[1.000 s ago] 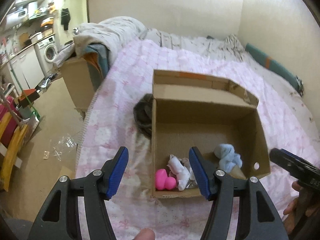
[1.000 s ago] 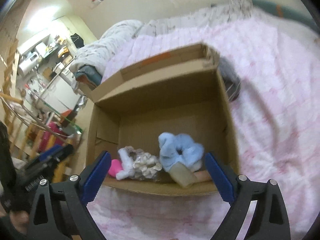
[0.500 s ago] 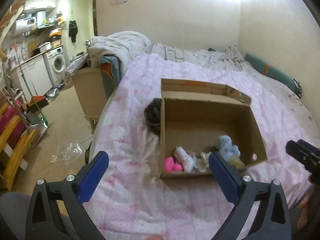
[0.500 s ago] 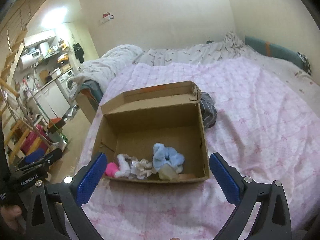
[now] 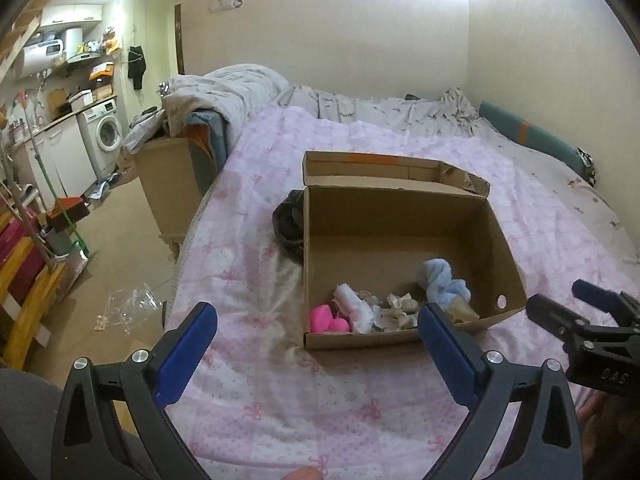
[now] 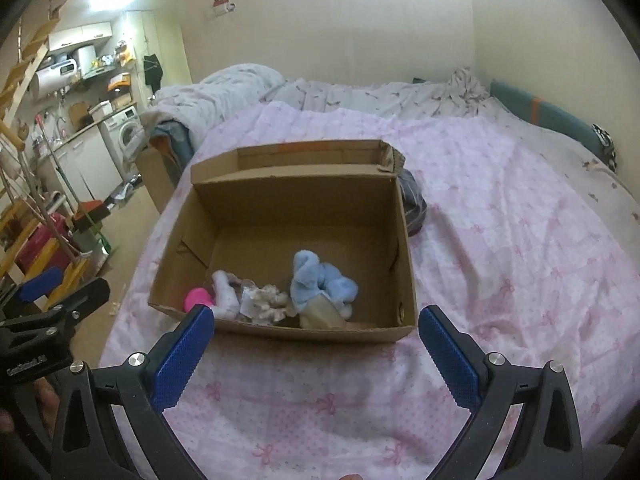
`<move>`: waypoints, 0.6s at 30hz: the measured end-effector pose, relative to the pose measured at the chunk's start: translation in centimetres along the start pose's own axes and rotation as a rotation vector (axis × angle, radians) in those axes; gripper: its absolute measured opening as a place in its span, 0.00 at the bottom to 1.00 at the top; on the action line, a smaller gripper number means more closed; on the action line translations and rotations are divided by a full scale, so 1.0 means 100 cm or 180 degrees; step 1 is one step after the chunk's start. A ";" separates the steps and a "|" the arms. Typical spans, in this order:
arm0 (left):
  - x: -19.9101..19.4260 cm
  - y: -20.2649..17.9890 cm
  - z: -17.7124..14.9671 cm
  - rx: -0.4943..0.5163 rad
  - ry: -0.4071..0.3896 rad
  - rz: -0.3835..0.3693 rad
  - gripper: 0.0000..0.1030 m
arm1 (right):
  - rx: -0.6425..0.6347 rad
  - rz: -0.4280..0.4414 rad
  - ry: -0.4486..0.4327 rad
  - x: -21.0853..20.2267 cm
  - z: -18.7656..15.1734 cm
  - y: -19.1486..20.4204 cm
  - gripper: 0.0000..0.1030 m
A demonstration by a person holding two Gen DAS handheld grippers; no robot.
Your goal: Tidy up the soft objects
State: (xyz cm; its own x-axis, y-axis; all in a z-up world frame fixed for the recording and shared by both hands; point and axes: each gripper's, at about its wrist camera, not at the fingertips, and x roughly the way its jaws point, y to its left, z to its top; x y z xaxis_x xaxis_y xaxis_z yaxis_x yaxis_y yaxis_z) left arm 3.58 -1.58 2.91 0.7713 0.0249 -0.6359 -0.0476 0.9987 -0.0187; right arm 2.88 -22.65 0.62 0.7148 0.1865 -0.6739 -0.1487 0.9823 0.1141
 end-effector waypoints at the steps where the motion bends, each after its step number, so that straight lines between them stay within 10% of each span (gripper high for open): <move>1: 0.000 0.001 0.000 -0.0023 0.0003 -0.0013 0.97 | 0.0023 0.0017 0.0013 0.001 0.000 -0.001 1.00; 18: 0.002 0.008 0.002 -0.0143 0.0043 -0.0070 0.97 | 0.0054 -0.0016 0.0085 0.007 -0.002 -0.001 1.00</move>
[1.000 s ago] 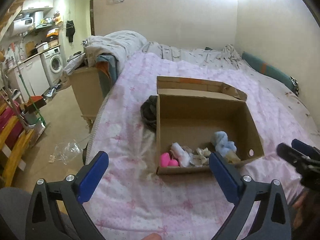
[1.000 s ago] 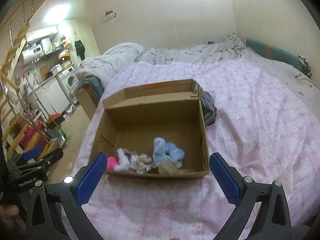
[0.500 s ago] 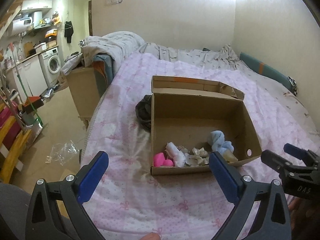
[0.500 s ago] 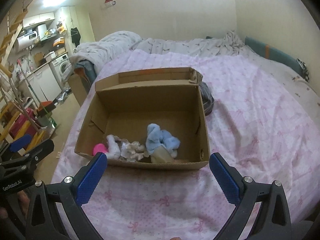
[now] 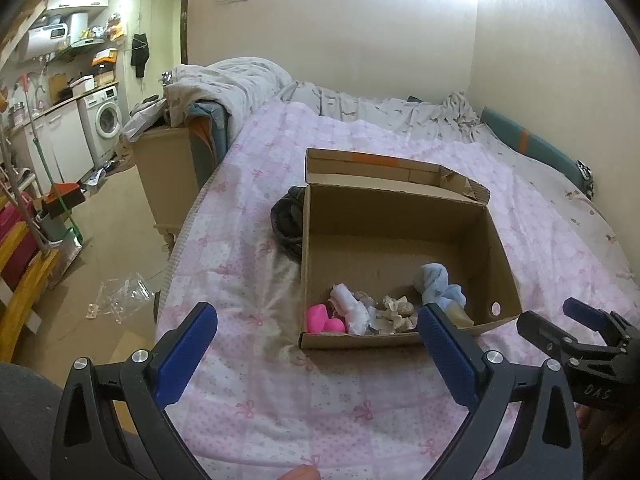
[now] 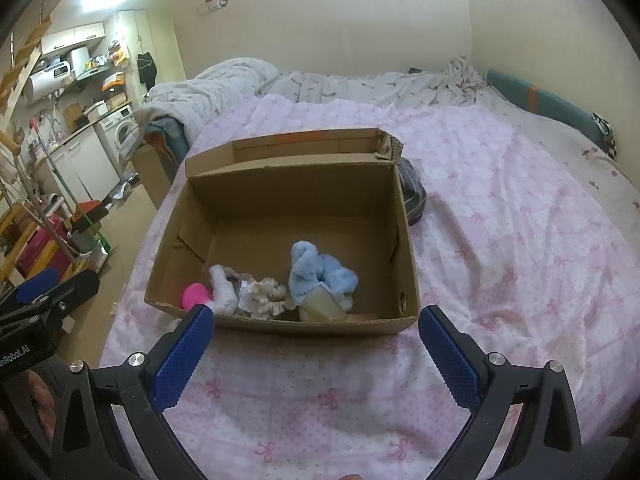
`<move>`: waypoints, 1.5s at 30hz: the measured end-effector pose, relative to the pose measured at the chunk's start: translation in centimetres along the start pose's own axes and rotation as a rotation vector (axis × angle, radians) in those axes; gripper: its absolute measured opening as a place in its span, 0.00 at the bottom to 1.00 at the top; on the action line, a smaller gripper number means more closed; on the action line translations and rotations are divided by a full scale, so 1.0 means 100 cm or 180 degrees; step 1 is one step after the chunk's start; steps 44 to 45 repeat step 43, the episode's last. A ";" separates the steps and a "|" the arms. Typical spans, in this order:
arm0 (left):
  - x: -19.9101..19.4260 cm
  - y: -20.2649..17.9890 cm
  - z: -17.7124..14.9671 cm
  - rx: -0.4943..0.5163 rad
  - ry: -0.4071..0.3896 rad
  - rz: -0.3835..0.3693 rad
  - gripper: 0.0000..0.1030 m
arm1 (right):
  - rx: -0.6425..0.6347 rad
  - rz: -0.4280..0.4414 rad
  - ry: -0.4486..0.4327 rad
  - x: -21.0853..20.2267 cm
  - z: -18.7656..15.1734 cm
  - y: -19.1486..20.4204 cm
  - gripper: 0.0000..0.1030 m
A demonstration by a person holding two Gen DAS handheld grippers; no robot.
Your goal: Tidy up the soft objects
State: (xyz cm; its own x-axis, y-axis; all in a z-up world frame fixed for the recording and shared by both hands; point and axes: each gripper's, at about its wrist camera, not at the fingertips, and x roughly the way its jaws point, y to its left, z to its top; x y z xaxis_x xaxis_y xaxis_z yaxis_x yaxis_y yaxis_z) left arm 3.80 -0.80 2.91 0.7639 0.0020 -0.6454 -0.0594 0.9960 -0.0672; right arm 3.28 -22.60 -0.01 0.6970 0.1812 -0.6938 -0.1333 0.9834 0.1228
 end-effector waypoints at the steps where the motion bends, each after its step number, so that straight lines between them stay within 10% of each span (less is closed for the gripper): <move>1: 0.000 0.000 0.000 -0.0001 -0.0001 -0.0002 0.97 | 0.0000 0.0000 0.0001 -0.001 0.000 0.000 1.00; 45: 0.003 -0.001 -0.002 0.0077 0.0074 -0.0004 0.97 | 0.0054 0.0022 -0.0026 -0.005 0.000 -0.002 1.00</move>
